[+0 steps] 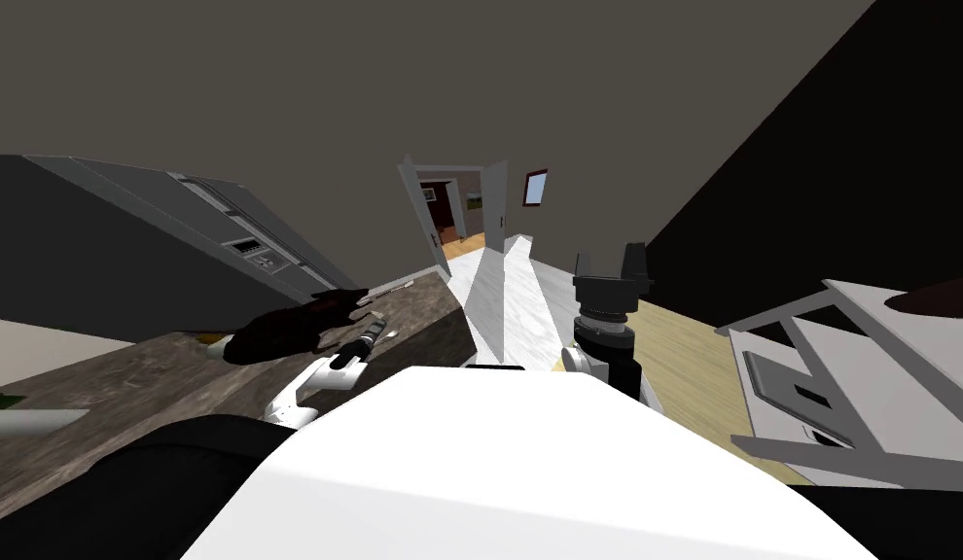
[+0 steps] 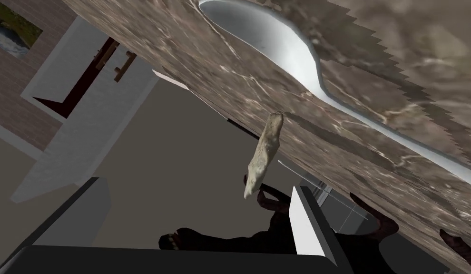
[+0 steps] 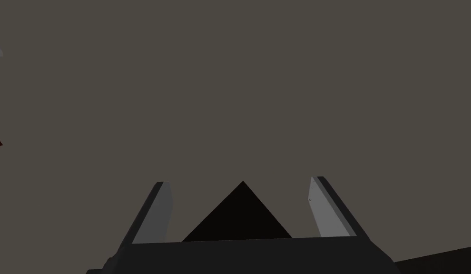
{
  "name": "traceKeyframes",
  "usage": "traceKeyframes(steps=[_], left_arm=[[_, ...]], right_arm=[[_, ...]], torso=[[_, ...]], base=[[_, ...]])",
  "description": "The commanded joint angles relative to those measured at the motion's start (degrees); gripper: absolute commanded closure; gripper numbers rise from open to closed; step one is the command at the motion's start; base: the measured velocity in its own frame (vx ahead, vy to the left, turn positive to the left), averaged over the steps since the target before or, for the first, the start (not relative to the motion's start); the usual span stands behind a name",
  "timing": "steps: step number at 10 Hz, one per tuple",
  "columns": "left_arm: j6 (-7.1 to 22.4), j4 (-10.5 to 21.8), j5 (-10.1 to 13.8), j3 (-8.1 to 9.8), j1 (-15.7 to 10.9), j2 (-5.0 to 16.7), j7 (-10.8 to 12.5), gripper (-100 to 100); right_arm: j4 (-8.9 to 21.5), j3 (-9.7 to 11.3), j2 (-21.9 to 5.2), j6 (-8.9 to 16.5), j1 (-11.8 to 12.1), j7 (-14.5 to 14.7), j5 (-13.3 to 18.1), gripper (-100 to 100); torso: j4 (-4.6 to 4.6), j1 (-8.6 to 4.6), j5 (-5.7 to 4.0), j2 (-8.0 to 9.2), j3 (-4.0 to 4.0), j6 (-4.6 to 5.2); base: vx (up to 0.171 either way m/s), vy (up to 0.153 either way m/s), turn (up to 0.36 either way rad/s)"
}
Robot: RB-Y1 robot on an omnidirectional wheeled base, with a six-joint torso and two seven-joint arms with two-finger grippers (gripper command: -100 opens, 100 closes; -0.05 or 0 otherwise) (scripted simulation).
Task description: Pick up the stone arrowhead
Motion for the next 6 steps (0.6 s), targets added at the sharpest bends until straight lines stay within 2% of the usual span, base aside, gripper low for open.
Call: traceKeyframes(steps=[1, 3, 5, 6], left_arm=[[1.03, 1.67, -0.92, 0.54, 1.23, 1.40, -0.20, -100], [2.83, 4.53, -2.97, 1.09, 2.61, 3.04, -0.69, -100], [3.58, 5.82, -4.01, 1.34, 3.30, 3.72, -0.94, -100], [2.67, 6.17, -3.77, 1.15, 2.78, 3.40, -0.89, -100]], right_arm=[[0.00, 0.00, 0.00, 0.00, 0.00, 0.00, 0.00, 0], [0.00, 0.00, 0.00, 0.00, 0.00, 0.00, 0.00, 0], [0.00, -0.01, -0.01, 0.00, 0.01, 0.00, 0.00, 0], [0.00, -0.01, -0.01, 0.00, 0.01, 0.00, 0.00, 0]], torso=[[0.00, 0.00, 0.00, 0.00, 0.00, 0.00], [-0.01, 0.07, 0.02, -0.07, -0.04, 0.00], [-0.05, 0.29, 0.06, -0.25, -0.14, 0.00], [-0.04, 0.22, 0.05, -0.18, -0.11, -0.02]], base=[[0.103, 0.065, -0.182], [0.128, 0.091, -0.175], [0.138, 0.123, -0.112], [0.048, 0.049, -0.015]])
